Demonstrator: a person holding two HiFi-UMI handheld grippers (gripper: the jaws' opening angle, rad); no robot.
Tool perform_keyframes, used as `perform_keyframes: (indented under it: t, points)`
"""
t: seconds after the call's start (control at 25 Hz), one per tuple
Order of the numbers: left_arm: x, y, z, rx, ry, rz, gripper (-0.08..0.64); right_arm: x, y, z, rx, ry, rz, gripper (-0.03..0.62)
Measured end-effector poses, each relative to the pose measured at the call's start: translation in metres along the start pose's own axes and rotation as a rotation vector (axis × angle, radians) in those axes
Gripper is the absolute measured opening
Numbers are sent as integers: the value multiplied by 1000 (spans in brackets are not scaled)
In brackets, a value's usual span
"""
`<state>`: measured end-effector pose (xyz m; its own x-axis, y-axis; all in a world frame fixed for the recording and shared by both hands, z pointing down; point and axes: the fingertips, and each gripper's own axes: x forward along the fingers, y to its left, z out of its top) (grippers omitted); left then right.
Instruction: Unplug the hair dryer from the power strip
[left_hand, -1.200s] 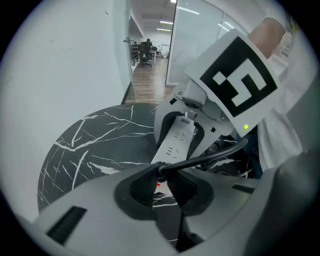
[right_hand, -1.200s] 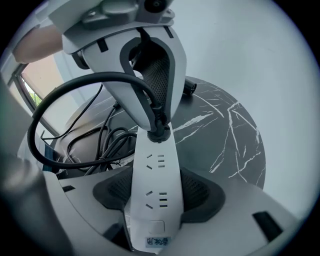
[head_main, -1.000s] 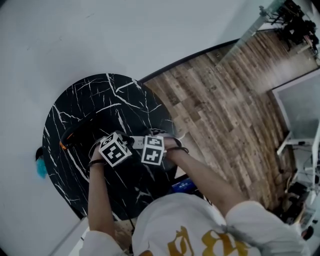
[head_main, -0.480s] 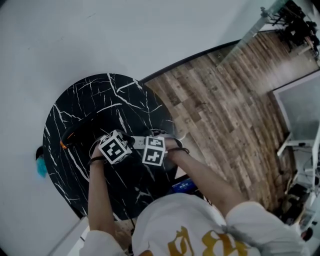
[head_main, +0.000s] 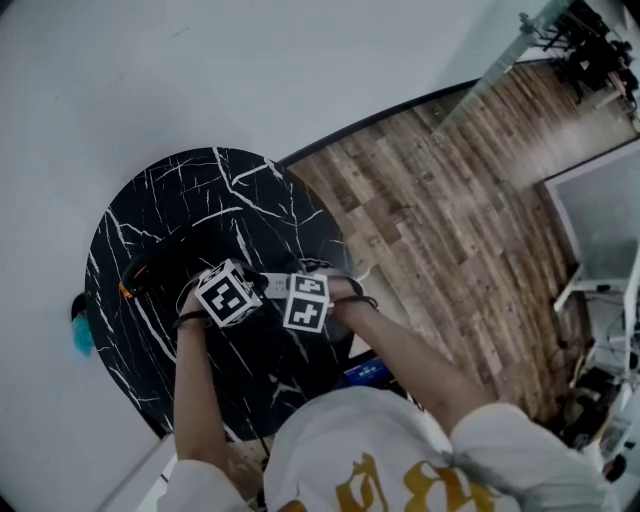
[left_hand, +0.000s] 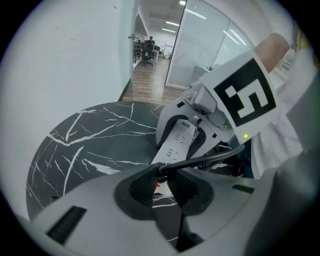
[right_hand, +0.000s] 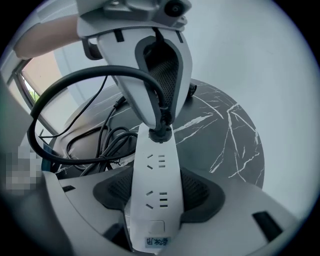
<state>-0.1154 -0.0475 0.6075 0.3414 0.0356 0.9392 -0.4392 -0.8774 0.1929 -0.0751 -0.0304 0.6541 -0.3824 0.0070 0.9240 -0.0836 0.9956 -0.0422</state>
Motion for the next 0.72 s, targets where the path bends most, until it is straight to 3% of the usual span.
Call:
perform_keyframes:
  t: [0.08, 0.28, 0.36, 0.56, 0.72]
  points:
    - [-1, 1, 1, 8, 1, -15, 57, 0, 0, 0, 10, 0, 1, 268]
    - [0, -5, 1, 51, 14, 109, 55, 0, 0, 0, 17, 12, 14, 268]
    - [1, -3, 1, 44, 11, 99, 55, 0, 0, 0, 11, 11, 11, 268]
    - [-3, 1, 5, -8, -20, -20, 57, 0, 1, 1, 9, 2, 7, 268]
    - [-2, -3, 2, 18, 9, 52, 57, 0, 0, 1, 20, 6, 15, 268]
